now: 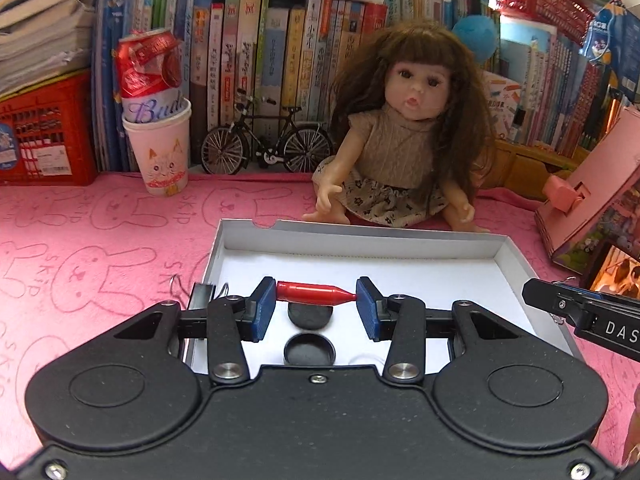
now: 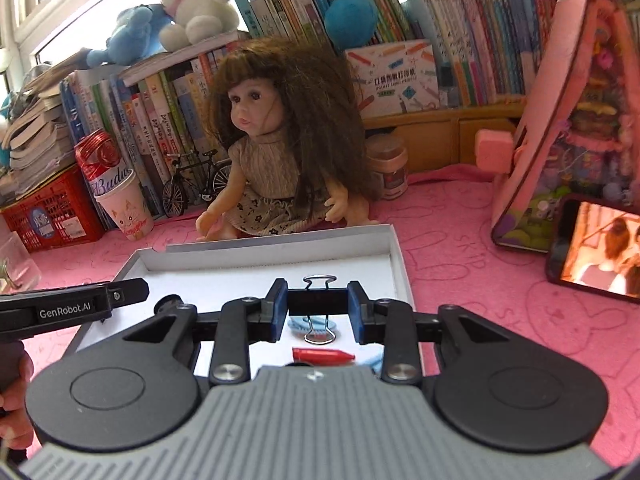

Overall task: Organize rigid objects
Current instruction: 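Open the left gripper to drop the crayon while the right releases the binder clip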

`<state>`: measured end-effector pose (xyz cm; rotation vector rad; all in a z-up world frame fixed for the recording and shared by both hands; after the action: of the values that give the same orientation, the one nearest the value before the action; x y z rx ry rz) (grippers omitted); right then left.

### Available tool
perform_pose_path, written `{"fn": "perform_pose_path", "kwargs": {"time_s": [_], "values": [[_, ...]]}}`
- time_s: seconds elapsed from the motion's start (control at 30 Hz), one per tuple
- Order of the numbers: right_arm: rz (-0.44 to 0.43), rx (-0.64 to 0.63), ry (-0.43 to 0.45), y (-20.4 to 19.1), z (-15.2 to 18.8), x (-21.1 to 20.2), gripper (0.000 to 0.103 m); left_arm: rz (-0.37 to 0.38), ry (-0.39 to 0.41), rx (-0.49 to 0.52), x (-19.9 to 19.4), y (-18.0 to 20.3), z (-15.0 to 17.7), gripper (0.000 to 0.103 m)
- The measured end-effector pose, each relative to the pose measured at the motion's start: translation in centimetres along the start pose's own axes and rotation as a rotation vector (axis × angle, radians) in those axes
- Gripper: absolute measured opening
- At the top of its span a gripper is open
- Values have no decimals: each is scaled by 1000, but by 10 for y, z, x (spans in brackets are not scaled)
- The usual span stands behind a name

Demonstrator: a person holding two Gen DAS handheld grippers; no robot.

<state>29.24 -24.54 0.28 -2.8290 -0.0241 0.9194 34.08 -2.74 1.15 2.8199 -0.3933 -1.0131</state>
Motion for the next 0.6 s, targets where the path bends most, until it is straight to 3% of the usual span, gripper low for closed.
{"fn": "perform_pose_path", "kwargs": {"time_s": [0.3, 0.5, 0.6], "values": [[-11, 28, -85, -2, -5, 38, 36, -11, -58, -33, 35, -14, -12, 41], [10, 19, -70, -6, -4, 50, 36, -8, -47, -40, 45, -9, -14, 41], [19, 10, -67, -8, -2, 54, 36, -13, -42, 2, 47, -3, -10, 41]]}}
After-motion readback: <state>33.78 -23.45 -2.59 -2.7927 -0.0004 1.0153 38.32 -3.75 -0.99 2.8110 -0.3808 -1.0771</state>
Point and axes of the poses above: each gripper's, at about its wrist camera, not at the fingertips, and x roughly the way its jaws point, y to its right, z to its underside, the point moved 4 cm from there along x, roughly the way its jaws point, and after that the axes turned 6 degrees about z, right-handed, at the moved point
